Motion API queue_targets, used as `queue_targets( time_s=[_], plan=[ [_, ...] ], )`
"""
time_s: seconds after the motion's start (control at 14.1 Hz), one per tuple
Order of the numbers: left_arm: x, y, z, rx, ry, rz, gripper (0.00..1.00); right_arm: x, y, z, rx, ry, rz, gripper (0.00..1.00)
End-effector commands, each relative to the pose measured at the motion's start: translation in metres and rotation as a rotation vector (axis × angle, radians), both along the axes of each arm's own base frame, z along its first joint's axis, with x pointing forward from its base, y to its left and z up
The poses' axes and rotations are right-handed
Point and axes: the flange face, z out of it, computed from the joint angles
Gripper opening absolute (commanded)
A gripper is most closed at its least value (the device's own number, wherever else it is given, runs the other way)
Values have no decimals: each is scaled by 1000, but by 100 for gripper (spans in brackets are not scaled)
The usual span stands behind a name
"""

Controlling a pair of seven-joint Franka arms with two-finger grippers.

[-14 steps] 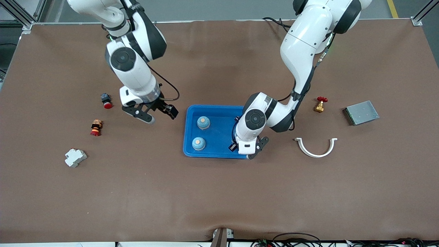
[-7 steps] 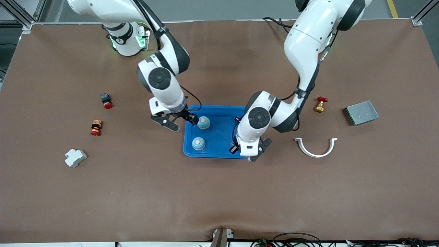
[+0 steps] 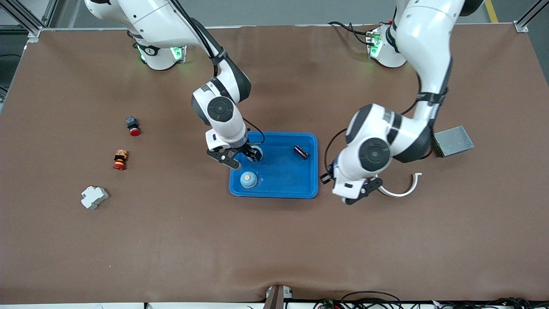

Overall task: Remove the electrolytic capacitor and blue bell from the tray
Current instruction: 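Carry the capacitor toward the white arch while the right gripper grasps the bell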

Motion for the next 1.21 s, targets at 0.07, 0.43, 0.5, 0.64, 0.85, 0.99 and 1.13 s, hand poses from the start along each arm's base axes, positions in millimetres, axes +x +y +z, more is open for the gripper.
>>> queue_targets(
  time_s=[0.07,0.43,0.5,0.64,0.85,0.99,1.13],
  plan=[
    [-21,83,15,-42,20,-188,0,3,8,-9,-14,-5,-10,100],
    [-20,149,-23,7,-64,-295,0,-3,16,-24,-4,-13,-25,100],
    [-22,156,-33,12,-80,-291,0,-3,17,-26,0,-15,-26,100],
    [-27,159,-51,26,-97,-305,0,-8,26,-27,3,-16,-35,100],
    [-29,166,-72,26,-67,-331,0,-12,32,-29,2,-14,-49,100],
    [-26,191,-82,51,-50,-338,0,-13,33,-29,3,-13,-50,100],
    [-23,213,-96,60,-34,-354,0,-12,32,-30,2,-12,-52,100]
  ],
)
